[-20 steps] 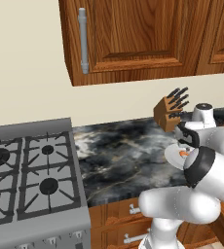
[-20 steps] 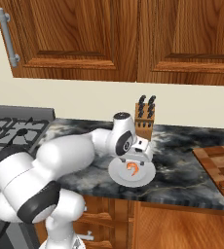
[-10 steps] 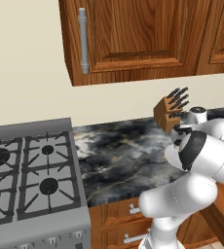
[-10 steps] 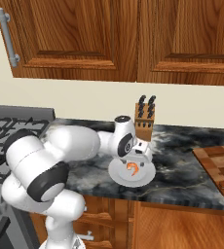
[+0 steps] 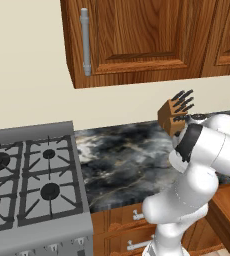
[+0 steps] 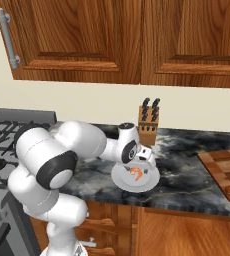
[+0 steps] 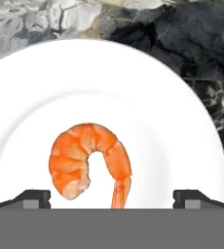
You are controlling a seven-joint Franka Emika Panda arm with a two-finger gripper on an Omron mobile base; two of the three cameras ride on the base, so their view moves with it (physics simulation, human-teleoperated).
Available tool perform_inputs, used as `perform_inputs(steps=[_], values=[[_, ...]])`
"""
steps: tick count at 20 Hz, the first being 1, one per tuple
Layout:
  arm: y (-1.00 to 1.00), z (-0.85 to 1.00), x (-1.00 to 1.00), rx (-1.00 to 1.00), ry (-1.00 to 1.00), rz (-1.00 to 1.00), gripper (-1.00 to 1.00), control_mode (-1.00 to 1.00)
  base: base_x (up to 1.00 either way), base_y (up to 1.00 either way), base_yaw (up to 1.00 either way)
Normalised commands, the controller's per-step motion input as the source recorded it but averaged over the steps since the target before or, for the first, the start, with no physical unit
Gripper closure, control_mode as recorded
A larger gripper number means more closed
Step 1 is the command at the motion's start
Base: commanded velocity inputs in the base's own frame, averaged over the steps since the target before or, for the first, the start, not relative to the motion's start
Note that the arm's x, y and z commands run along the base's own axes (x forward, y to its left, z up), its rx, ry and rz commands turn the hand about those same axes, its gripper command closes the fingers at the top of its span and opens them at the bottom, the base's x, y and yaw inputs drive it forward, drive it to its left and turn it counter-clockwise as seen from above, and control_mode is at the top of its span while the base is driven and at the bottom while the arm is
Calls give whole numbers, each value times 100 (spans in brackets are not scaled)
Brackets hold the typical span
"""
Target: Pick up the knife from the drawer and place it on the cutting board. Then place the meat from the plate to the cutting board.
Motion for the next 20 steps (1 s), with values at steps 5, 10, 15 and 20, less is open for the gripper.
perform_inputs(steps=[5,10,15,20], values=[[0,-19,11,0,2,0,-100,-100,0,0,0],[0,-18,13,0,1,0,-100,-100,0,0,0],[0,-16,14,0,1,0,-100,-100,0,0,0],[0,-18,4,0,1,0,-100,-100,0,0,0]])
